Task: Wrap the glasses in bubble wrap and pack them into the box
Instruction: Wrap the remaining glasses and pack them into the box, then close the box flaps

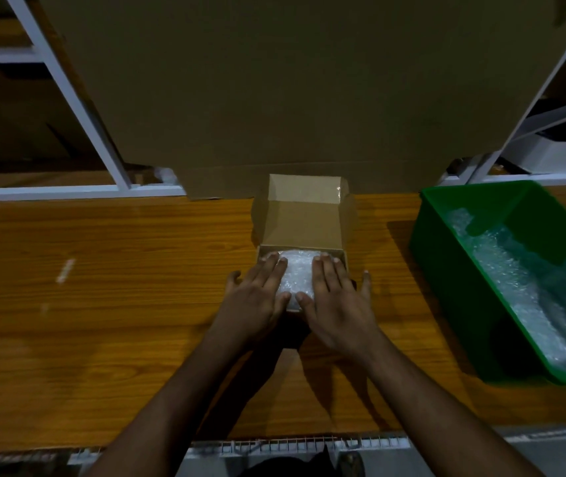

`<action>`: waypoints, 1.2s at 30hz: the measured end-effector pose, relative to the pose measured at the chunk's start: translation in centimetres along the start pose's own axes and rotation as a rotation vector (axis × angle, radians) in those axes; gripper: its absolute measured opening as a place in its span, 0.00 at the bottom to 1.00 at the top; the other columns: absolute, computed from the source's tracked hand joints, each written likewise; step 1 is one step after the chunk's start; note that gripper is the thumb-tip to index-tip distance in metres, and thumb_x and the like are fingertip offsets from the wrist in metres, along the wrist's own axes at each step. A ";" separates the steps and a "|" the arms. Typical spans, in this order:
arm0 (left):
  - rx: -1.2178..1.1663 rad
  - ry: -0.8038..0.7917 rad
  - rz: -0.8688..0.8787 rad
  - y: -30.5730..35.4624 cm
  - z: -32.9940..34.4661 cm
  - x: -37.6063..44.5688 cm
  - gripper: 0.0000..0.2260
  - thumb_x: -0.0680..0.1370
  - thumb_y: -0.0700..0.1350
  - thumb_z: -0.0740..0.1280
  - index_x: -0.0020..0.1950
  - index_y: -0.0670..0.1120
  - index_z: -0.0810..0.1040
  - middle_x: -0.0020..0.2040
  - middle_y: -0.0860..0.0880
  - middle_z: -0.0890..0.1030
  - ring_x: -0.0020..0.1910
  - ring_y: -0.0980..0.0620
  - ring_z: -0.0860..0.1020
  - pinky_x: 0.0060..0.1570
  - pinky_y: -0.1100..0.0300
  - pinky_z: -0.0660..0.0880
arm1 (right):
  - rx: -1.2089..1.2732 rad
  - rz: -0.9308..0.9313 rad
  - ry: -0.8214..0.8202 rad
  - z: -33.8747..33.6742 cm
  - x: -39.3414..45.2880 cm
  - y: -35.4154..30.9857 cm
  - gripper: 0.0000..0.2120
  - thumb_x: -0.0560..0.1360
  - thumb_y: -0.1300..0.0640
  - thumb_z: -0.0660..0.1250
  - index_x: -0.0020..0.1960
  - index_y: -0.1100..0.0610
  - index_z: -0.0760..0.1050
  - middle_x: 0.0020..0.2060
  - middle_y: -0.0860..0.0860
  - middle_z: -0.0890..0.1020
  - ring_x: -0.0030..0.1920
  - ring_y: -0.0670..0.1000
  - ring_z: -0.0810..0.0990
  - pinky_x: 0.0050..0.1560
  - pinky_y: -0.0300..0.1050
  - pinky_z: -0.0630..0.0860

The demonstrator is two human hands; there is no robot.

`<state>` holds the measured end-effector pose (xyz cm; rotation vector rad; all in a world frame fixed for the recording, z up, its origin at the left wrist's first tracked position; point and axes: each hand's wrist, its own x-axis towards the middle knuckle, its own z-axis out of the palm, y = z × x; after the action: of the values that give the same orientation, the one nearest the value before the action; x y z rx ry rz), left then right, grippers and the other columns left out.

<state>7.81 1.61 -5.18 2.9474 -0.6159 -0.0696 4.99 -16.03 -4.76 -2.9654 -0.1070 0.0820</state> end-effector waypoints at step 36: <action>-1.342 0.097 -0.291 -2.9 -6.3 2.8 0.21 0.86 0.56 0.49 0.66 0.50 0.77 0.63 0.49 0.81 0.62 0.51 0.78 0.58 0.51 0.76 | 0.947 0.235 0.018 -7.3 4.3 6.3 0.18 0.81 0.54 0.66 0.69 0.55 0.71 0.48 0.56 0.84 0.38 0.56 0.86 0.37 0.49 0.83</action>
<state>11.98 3.86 0.63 1.6801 -0.0207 -0.2470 10.12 -23.15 1.14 -2.0180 0.2241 0.0995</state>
